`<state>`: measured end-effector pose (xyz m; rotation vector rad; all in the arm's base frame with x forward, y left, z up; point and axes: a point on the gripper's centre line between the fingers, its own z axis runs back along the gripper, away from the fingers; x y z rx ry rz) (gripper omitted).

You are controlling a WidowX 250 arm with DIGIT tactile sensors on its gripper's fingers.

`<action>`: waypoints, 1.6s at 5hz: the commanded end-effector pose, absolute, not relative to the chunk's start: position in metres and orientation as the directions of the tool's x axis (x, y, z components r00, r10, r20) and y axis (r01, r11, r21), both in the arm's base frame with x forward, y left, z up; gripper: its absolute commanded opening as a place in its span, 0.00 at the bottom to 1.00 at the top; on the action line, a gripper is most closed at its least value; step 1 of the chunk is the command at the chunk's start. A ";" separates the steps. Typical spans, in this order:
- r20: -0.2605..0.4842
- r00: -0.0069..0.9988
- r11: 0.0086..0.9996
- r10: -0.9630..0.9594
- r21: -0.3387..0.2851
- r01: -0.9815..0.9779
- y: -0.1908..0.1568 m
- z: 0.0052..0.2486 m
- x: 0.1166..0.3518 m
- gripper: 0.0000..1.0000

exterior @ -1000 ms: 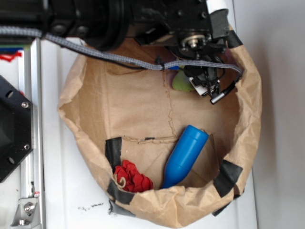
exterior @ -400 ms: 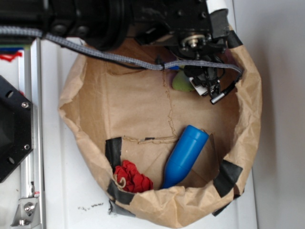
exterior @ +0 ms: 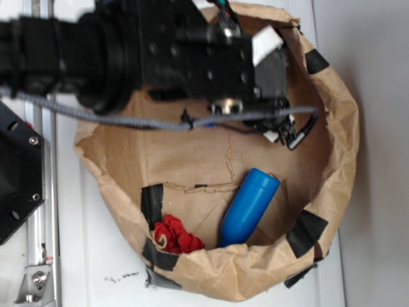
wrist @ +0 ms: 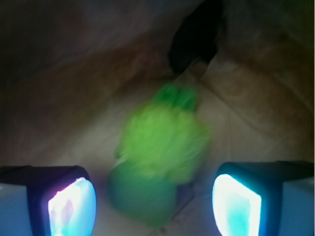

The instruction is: Grab the green animal.

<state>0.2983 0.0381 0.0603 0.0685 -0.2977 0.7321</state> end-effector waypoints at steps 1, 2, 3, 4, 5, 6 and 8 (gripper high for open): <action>0.275 0.670 0.711 0.690 -0.087 -0.697 0.059 0.061 0.314 1.00; 0.243 0.678 0.710 0.693 -0.069 -0.701 0.071 0.040 0.315 1.00; 0.238 0.699 0.730 0.675 -0.071 -0.680 0.075 0.032 0.313 1.00; 0.264 0.671 0.712 0.693 -0.101 -0.695 0.072 0.043 0.311 0.00; 0.270 0.683 0.726 0.679 -0.110 -0.679 0.073 0.047 0.310 0.00; 0.259 0.780 0.822 0.570 -0.157 -0.548 0.068 0.071 0.310 0.00; 0.353 0.927 0.982 0.130 -0.174 -0.071 0.037 0.152 0.292 0.00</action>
